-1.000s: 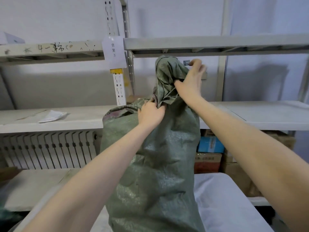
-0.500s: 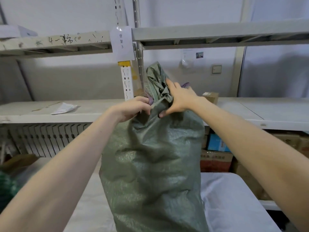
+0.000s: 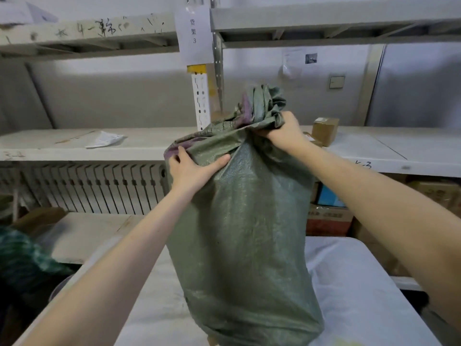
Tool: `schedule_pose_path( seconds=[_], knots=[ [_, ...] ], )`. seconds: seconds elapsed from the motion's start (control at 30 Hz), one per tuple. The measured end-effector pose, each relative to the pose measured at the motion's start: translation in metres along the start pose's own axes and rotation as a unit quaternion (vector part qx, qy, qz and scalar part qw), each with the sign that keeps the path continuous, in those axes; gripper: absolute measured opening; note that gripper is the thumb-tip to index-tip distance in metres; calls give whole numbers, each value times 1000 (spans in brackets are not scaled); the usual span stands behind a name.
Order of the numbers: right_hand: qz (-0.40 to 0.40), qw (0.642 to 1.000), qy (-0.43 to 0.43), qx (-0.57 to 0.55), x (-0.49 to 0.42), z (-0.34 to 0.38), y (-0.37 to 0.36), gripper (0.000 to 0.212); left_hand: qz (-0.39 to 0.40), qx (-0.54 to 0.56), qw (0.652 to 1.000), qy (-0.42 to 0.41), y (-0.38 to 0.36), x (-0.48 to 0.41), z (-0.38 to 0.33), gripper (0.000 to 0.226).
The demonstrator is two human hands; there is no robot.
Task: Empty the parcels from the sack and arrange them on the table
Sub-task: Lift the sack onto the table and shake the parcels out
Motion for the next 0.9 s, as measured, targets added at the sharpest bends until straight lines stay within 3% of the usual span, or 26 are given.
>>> schedule_pose_path(
  seconds=[0.1,0.17,0.23,0.3,0.33,0.47,0.6,0.77,0.9],
  knots=[
    [-54,985,-53,-154,19,6,-14,41,-23,83,996,19,6,3,13,124],
    [-90,961,-106,-238,33,3,-20,41,-39,186,978,84,8,8,27,123],
    [-105,933,-152,-309,43,2,-26,29,-61,298,932,198,8,12,63,131],
    [-118,908,-182,-359,48,5,-31,19,-17,392,866,309,-5,12,105,147],
    [-122,895,-194,-382,49,6,-35,17,20,423,845,326,-14,6,119,147],
    [-87,855,-229,-457,56,16,-56,35,55,440,838,317,-24,-3,142,135],
    [-65,841,-213,-493,57,41,-60,40,66,465,835,288,-4,-3,129,133],
    [-46,827,-150,-541,44,91,-45,19,99,457,860,205,33,22,71,83],
    [-54,826,-93,-553,30,129,-26,17,54,502,848,162,66,16,49,92]
  ],
)
Point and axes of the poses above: each hand's wrist, its own x-axis away from the middle knuckle, its own y-axis out of the back of the hand, z = x × y, the point moved 9 cm from there along -x, towards the middle knuckle, and after that the axes turned 11 degrees about y, right-handed, at the moved point
